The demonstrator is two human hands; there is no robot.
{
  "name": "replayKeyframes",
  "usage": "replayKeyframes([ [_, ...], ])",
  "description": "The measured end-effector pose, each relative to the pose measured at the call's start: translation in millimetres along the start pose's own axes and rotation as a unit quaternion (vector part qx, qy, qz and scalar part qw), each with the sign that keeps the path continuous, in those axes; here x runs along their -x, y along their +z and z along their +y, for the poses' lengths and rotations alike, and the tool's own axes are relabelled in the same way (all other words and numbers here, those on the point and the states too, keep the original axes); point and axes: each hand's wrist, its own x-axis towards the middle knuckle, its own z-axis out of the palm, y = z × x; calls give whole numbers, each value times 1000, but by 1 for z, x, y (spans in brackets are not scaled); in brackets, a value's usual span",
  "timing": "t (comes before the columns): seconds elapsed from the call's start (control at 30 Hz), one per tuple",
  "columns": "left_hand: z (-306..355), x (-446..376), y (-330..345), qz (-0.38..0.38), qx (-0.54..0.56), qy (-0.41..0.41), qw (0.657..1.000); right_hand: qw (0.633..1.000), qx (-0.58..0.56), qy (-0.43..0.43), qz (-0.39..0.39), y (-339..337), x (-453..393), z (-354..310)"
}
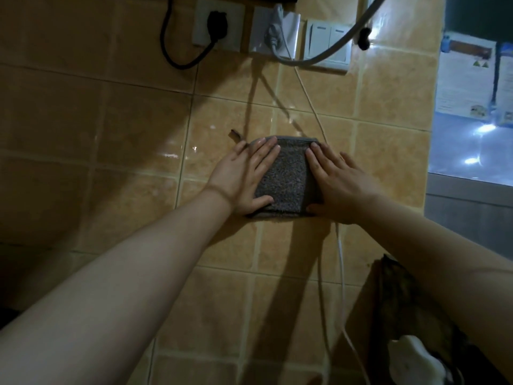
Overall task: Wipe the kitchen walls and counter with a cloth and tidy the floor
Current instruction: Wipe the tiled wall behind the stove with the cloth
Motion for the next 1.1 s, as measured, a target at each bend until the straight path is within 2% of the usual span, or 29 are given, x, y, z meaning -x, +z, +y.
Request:
replayKeyframes([
  [0.53,-73,40,10,-44,-75,-19,996,999,-33,-24,35,-25,-40,-72],
  [0.97,-96,101,31,-115,-29,-62,991,998,-14,-42,53,-27,-45,-144],
  [1.1,-89,118,37,-112,-31,-87,989,998,-31,-34,37,-20,-39,-161],
])
